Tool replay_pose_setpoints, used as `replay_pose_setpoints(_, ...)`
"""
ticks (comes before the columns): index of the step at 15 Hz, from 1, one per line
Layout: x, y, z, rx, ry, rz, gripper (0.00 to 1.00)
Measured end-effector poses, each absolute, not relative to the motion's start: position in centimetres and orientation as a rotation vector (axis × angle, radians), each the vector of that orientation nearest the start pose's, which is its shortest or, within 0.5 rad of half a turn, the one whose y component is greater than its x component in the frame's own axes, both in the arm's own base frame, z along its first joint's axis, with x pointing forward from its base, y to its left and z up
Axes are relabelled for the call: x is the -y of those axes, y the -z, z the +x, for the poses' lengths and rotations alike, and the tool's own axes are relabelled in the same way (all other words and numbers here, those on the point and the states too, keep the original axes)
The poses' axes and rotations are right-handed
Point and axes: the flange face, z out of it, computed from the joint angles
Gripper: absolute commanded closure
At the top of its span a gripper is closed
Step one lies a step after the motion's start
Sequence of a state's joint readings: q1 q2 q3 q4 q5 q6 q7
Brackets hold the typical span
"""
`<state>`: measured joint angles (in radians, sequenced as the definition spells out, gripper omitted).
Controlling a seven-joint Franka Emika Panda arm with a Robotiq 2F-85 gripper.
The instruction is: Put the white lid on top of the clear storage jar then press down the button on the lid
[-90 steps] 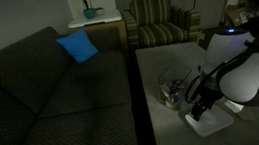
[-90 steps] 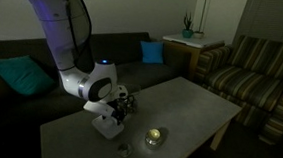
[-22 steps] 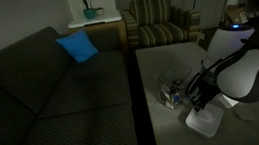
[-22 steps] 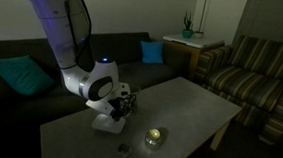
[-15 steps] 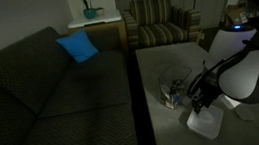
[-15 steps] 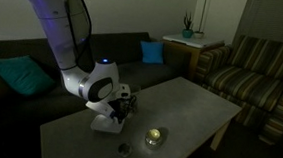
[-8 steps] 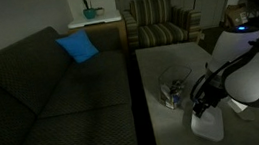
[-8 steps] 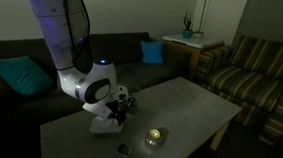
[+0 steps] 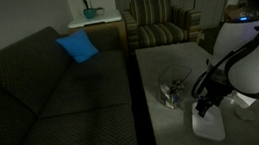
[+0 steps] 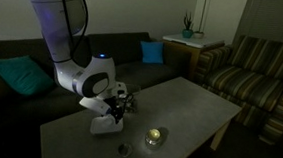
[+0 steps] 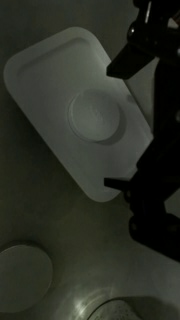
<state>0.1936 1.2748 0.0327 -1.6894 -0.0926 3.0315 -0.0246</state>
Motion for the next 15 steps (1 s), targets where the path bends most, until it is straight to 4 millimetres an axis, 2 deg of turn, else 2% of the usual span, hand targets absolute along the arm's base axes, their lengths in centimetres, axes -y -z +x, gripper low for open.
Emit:
replay_pose_setpoints(5, -14.6, 11.7, 55.0, 0.535, 0.022, -3.049, 0.0)
replay_pose_setpoints(9, -14.7, 12.0, 54.9, 0.535, 0.018, -3.048, 0.0)
replay_pose_setpoints(15, -14.6, 13.9, 55.2, 0.527, 0.018, -3.055, 0.0)
